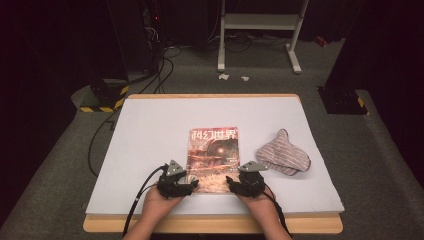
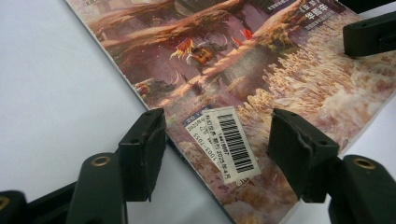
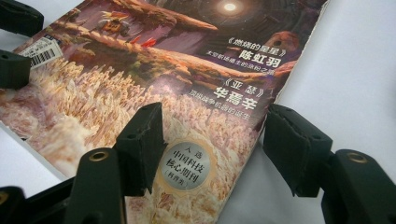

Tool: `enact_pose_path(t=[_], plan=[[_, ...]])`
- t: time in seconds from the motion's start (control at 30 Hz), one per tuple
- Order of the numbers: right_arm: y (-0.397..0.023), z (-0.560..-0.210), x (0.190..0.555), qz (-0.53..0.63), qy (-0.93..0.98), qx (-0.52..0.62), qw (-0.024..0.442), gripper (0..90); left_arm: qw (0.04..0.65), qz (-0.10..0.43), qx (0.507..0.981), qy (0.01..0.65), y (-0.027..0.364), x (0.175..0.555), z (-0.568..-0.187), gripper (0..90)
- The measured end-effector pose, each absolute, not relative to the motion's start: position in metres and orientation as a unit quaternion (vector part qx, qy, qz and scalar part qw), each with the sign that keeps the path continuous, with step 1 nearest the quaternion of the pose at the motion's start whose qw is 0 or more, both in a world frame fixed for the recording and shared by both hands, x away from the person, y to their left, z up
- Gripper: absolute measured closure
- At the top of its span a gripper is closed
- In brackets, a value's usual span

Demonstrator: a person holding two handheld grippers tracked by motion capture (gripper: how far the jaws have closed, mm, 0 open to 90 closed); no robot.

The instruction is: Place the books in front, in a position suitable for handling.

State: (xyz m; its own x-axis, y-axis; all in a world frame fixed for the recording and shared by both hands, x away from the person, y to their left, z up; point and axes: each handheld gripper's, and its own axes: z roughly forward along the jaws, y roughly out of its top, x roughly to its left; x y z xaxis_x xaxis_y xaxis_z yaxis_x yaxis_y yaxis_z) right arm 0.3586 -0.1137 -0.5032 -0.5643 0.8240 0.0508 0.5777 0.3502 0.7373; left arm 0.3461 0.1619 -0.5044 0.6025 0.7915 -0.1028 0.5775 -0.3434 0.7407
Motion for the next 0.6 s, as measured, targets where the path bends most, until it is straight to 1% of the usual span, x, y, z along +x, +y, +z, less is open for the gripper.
enact_pose_path(t=[0.17,0.6], plan=[[-0.116,-0.503,0.356,0.365,0.803,0.438,0.171,38.4,0.384,0.138,0.810,0.421,0.158,0.345,-0.504,36.8],[-0.124,-0.503,0.355,0.366,0.800,0.447,0.164,38.7,0.388,0.135,0.813,0.414,0.154,0.345,-0.504,36.8]])
